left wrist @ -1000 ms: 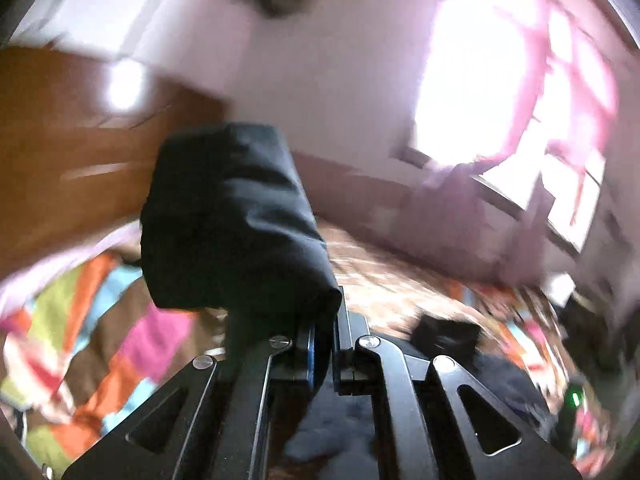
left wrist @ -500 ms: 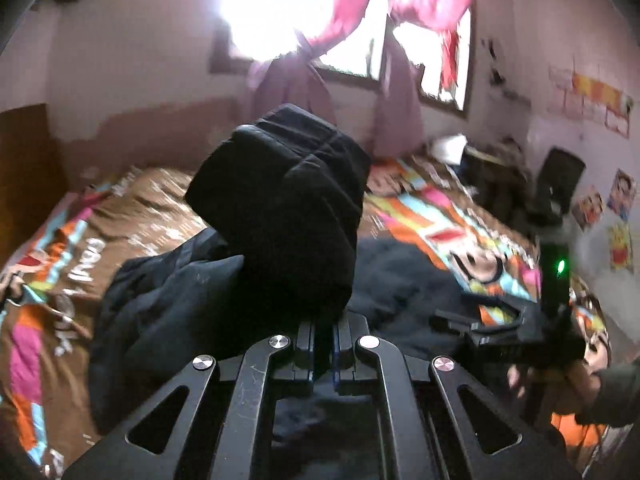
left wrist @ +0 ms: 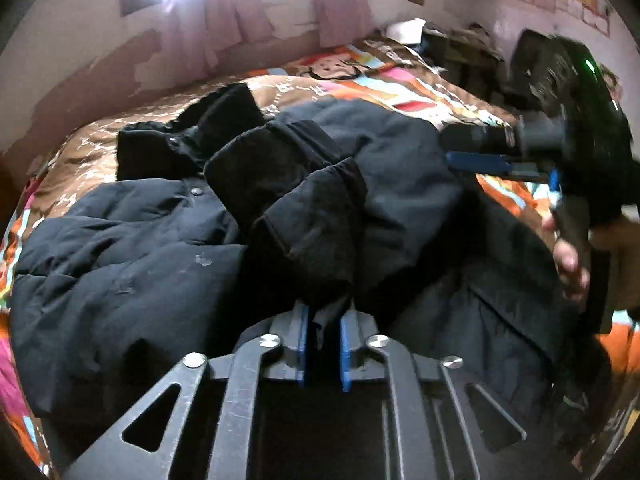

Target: Fold large clothes

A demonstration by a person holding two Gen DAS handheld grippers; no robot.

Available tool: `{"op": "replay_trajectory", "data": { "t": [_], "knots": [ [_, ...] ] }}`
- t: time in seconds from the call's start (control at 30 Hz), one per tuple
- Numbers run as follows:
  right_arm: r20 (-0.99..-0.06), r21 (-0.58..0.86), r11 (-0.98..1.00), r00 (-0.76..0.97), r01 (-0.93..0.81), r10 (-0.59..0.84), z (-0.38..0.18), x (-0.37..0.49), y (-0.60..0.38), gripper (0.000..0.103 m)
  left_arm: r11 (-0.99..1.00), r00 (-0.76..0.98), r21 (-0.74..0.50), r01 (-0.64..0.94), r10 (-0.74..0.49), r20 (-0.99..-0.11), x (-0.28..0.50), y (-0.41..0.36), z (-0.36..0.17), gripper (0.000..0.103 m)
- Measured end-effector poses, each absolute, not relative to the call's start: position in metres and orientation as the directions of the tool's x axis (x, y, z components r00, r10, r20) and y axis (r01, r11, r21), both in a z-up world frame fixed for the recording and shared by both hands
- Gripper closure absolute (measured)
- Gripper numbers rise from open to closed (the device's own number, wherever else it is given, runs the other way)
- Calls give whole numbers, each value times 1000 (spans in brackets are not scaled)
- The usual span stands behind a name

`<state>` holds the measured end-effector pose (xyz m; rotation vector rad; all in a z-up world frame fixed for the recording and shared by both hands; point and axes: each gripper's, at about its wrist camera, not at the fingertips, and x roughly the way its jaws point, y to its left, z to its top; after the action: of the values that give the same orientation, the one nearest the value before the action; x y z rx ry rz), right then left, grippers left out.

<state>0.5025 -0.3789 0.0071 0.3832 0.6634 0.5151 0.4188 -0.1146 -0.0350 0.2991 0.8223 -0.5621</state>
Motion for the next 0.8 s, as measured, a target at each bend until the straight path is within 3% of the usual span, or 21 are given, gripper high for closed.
{"op": "replay_trajectory", "data": {
  "t": [0.17, 0.23, 0.4, 0.53, 0.63, 0.7, 0.73, 0.77, 0.8],
  "knots": [
    [-405, 666, 678, 613, -311, 679, -3, 509, -389, 5, 778, 508, -10, 629, -421, -751, 417, -113, -34, 53],
    [-371, 725, 623, 597, -294, 712, -6, 511, -392, 5, 762, 506, -7, 648, -437, -744, 412, -113, -31, 47],
    [-300, 841, 489, 553, -232, 777, -15, 516, -395, 5, 763, 526, -20, 647, -465, -712, 407, -100, -22, 46],
    [-386, 834, 535, 549, -137, 742, -23, 520, -394, 8, 834, 584, -60, 549, -434, -686, 414, -71, -2, 36],
    [-488, 764, 636, 553, -103, 676, -20, 517, -385, 31, 886, 629, -115, 450, -405, -664, 421, -41, 17, 33],
    [-573, 697, 714, 543, -71, 614, -16, 514, -377, 70, 919, 666, -148, 366, -370, -647, 425, -15, 32, 33],
    [-595, 680, 731, 536, -61, 598, -17, 512, -377, 77, 929, 680, -160, 333, -354, -642, 424, -4, 38, 32],
    [-614, 662, 747, 534, -51, 581, -14, 510, -376, 93, 942, 695, -165, 293, -329, -640, 424, 9, 44, 32],
    [-618, 654, 754, 538, -51, 573, -9, 508, -377, 95, 955, 709, -159, 252, -294, -641, 426, 22, 50, 31]
  ]
}}
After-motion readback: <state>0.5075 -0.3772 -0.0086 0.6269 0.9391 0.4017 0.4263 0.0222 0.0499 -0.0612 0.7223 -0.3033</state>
